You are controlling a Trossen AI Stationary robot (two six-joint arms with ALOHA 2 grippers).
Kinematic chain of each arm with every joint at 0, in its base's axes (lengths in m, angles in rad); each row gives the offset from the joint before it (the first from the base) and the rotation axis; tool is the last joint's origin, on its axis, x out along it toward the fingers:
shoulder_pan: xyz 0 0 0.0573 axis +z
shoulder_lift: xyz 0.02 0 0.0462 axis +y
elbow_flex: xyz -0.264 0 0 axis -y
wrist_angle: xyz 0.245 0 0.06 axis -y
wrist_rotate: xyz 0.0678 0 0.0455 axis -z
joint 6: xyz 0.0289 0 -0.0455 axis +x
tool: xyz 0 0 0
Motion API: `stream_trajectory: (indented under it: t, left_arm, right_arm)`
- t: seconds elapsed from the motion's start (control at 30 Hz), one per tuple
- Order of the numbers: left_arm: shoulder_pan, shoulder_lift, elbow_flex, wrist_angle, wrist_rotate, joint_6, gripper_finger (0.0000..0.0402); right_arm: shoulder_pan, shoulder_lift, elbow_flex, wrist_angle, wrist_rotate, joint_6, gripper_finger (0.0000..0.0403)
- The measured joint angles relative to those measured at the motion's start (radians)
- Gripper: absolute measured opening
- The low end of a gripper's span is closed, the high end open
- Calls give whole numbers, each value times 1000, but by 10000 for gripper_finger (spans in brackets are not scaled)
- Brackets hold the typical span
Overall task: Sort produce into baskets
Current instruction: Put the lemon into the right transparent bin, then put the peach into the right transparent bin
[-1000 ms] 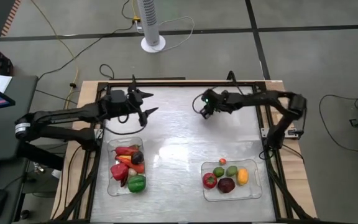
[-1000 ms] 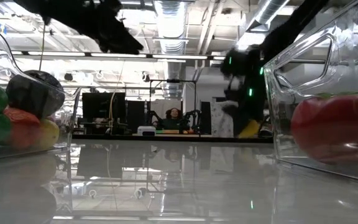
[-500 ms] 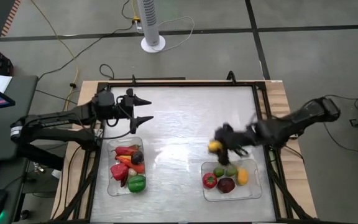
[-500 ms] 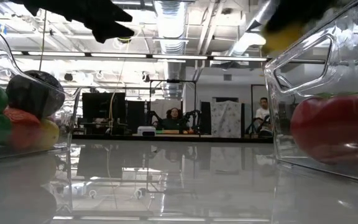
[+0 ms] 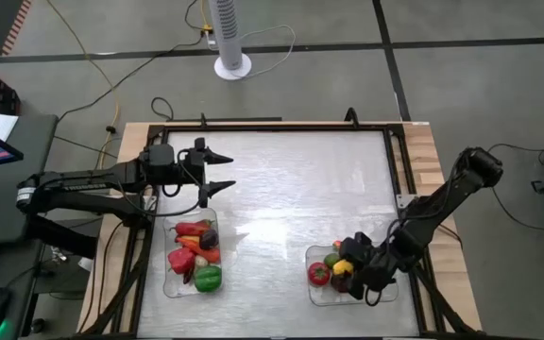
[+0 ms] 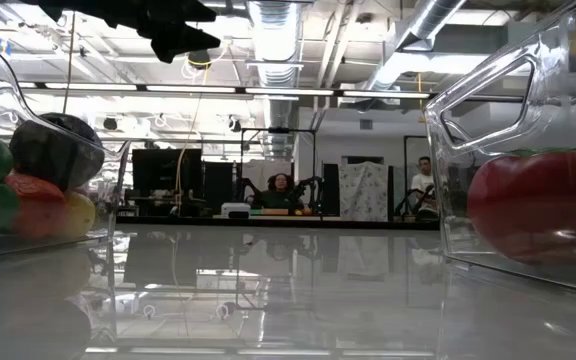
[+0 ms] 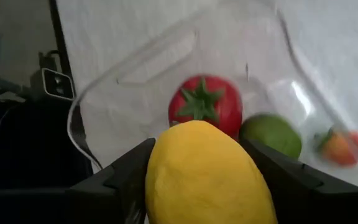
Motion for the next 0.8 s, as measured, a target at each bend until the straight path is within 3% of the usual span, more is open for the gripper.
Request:
stream_trajectory:
  t: [0.4,0.63,0.8]
  left_arm:
    - [-4,0,0,13,-2,16,302]
    - [-3,0,0,85,-2,35,302]
    - [-3,-2,0,55,-2,69,302]
  right_arm:
    - [-22,-10,0,-73,-97,177,316]
    - [-186,-66,1,-268,-206,270,317]
    - [-293,-67,53,-295,-283,166,317]
